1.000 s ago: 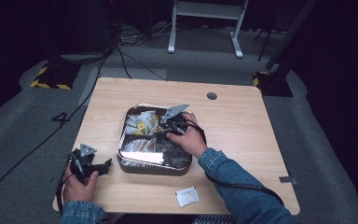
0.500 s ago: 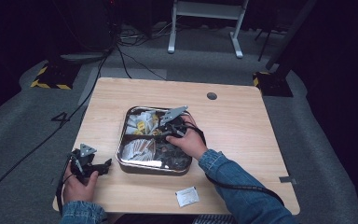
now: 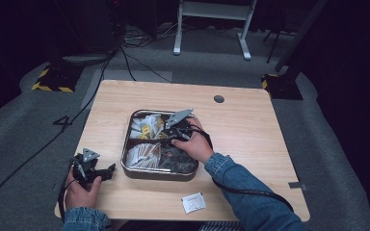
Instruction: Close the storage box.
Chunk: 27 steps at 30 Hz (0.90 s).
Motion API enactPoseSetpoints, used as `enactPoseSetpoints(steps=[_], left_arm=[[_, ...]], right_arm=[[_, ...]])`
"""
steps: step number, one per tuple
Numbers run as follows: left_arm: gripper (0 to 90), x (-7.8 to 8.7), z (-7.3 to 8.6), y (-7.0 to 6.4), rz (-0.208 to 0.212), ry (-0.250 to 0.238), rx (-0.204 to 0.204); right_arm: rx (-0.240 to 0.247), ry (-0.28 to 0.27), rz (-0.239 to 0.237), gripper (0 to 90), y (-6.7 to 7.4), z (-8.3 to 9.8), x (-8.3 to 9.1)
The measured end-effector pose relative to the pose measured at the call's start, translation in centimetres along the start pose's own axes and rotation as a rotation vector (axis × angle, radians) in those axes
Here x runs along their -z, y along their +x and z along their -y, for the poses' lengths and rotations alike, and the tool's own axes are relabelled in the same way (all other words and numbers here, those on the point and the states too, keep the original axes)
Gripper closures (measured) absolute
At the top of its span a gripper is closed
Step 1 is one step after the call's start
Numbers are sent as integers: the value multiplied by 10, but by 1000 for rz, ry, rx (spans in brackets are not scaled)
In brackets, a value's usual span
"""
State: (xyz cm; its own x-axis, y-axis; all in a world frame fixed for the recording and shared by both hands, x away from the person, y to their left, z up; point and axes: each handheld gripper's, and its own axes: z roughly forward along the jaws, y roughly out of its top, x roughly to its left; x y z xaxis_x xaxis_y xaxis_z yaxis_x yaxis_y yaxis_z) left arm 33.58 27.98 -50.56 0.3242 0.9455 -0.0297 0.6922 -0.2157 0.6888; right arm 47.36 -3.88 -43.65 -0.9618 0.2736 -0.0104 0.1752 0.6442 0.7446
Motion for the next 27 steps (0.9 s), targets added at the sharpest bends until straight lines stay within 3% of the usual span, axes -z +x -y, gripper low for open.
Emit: enactPoseSetpoints(steps=[6,18,22,27], left_arm=[[143,0,0,0,-1,-1,0],[143,0,0,0,-1,0,0],[143,0,0,0,-1,0,0],[143,0,0,0,-1,-1,0]], right_arm=[[27,9,14,583,-2,-2,-3],[-3,-13,8,577,-3,1,-6],[-26,-12,9,495,-2,1,-5],[-65,-61,21,406,-3,1,2]])
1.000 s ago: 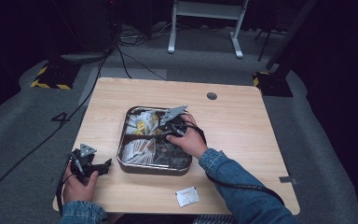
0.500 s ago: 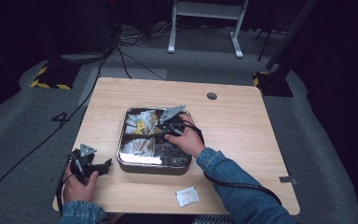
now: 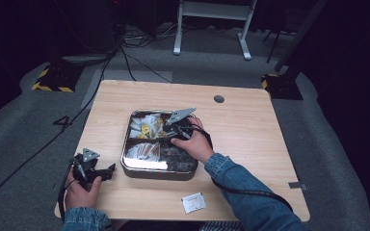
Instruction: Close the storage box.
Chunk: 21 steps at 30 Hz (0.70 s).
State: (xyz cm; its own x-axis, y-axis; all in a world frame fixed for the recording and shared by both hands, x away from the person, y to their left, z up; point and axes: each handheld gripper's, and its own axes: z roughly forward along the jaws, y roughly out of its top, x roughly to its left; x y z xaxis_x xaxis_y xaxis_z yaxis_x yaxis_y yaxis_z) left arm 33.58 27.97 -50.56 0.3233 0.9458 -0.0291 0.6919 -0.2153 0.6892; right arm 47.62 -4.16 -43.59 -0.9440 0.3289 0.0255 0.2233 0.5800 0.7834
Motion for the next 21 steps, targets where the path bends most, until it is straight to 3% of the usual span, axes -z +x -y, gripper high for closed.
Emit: enactPoseSetpoints(steps=[5,21], left_arm=[[142,0,0,0,2,3,-1],[138,-1,-1,0,2,1,-7]], right_arm=[[-29,-31,15,372,-2,0,15],[-74,-109,46,357,-9,4,84]])
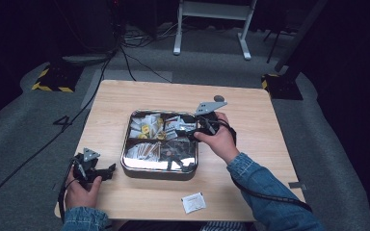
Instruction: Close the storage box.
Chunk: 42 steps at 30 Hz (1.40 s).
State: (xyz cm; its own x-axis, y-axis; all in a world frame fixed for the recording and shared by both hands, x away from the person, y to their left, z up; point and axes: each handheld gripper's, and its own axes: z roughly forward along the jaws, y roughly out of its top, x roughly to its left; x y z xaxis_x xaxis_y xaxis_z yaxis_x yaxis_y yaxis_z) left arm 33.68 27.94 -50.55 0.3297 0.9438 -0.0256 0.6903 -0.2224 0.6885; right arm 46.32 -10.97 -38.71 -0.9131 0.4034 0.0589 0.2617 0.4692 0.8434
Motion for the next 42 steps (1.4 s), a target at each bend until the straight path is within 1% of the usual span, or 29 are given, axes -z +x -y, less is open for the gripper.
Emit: enactPoseSetpoints(steps=[5,10,13,16,17,21,23,26,27,30,32,34,38,42], left_arm=[[139,0,0,0,1,0,2],[138,0,1,-1,0,0,4],[139,0,1,-1,0,0,4],[138,0,0,-1,0,0,4],[139,0,0,-1,0,0,3],[138,0,0,0,1,1,2],[138,0,0,0,2,1,2],[137,0,0,0,1,0,0],[137,0,0,0,1,0,0],[137,0,0,0,2,0,0],[137,0,0,0,2,0,0],[137,0,0,0,5,3,1],[136,0,0,0,5,3,0],[136,0,0,0,5,3,-1]], right_arm=[[-5,-10,13,355,-4,3,19],[-23,-19,44,349,-11,15,42],[-37,-23,73,342,-16,25,56],[-58,-28,91,328,-21,35,69],[-67,-29,104,323,-23,41,75],[-95,-30,123,302,-30,59,89],[-106,-20,143,294,-33,71,95],[-101,8,187,290,-38,89,102],[-110,3,194,289,-40,94,104],[-160,-25,211,285,-46,109,110],[-183,-25,226,284,-51,119,112],[-194,-8,222,282,-54,126,113],[-251,-9,219,279,-61,143,114],[-265,27,243,270,-65,159,115]])
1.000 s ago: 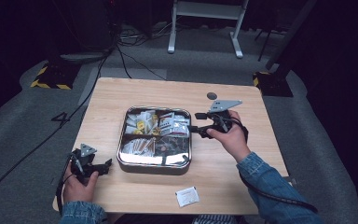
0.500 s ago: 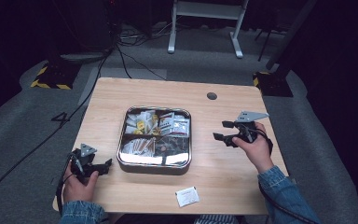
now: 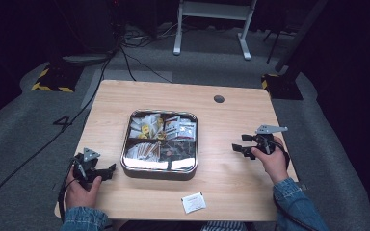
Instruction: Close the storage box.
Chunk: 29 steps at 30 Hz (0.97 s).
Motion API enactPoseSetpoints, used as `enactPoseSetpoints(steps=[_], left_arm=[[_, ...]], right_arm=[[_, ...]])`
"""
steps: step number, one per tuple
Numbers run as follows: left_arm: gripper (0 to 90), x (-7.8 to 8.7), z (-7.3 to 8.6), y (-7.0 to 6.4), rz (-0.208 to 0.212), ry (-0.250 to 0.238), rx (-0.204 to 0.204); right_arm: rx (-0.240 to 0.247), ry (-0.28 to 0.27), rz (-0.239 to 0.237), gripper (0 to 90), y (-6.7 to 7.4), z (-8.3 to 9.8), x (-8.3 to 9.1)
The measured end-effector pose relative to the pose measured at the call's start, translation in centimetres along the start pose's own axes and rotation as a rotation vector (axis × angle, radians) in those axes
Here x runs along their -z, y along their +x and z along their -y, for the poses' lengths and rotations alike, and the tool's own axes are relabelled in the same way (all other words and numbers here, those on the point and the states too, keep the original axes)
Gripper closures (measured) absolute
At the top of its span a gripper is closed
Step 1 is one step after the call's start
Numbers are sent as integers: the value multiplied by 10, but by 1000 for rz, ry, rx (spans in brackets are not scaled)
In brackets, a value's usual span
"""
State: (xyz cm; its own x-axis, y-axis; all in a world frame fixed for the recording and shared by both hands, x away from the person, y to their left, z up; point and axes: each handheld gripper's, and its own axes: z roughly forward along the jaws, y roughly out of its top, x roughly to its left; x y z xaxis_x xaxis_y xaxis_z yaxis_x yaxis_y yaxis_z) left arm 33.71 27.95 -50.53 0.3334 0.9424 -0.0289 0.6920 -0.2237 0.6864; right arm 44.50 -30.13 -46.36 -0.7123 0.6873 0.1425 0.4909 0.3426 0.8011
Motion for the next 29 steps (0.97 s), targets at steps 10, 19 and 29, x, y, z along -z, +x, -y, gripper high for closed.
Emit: enactPoseSetpoints(steps=[10,19,29], left_arm=[[135,-1,-1,1,3,0,-6],[134,-1,-1,1,4,0,-6],[133,-1,-1,1,5,1,-8]], right_arm=[[65,68,49,224,-11,26,-6],[88,101,69,170,-15,38,-13],[128,124,81,124,-13,37,-17]])
